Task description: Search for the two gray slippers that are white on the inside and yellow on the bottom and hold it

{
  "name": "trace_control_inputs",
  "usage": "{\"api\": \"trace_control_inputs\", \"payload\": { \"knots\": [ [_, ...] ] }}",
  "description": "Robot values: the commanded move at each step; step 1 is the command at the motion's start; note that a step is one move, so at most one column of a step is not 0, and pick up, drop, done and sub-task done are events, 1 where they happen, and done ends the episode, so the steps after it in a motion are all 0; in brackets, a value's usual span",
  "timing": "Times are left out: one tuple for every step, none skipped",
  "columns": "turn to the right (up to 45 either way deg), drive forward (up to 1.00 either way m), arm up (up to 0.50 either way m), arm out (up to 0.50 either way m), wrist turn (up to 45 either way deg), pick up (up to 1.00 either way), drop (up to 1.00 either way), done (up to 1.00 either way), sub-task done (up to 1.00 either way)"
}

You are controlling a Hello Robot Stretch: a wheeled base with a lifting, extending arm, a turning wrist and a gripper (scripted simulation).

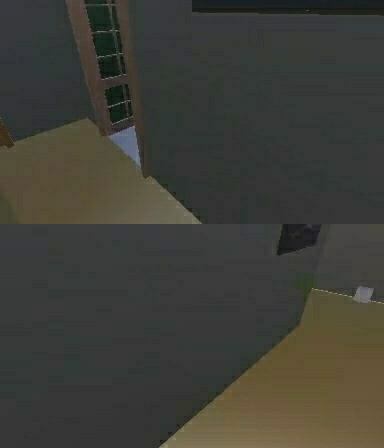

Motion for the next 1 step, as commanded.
{"api": "trace_control_inputs", "payload": {
  "knots": [
    [0.0, 0.40, 0.00, 0.00, 0.0, 0.00, 0.00, 0.00, 0.00]
  ]
}}
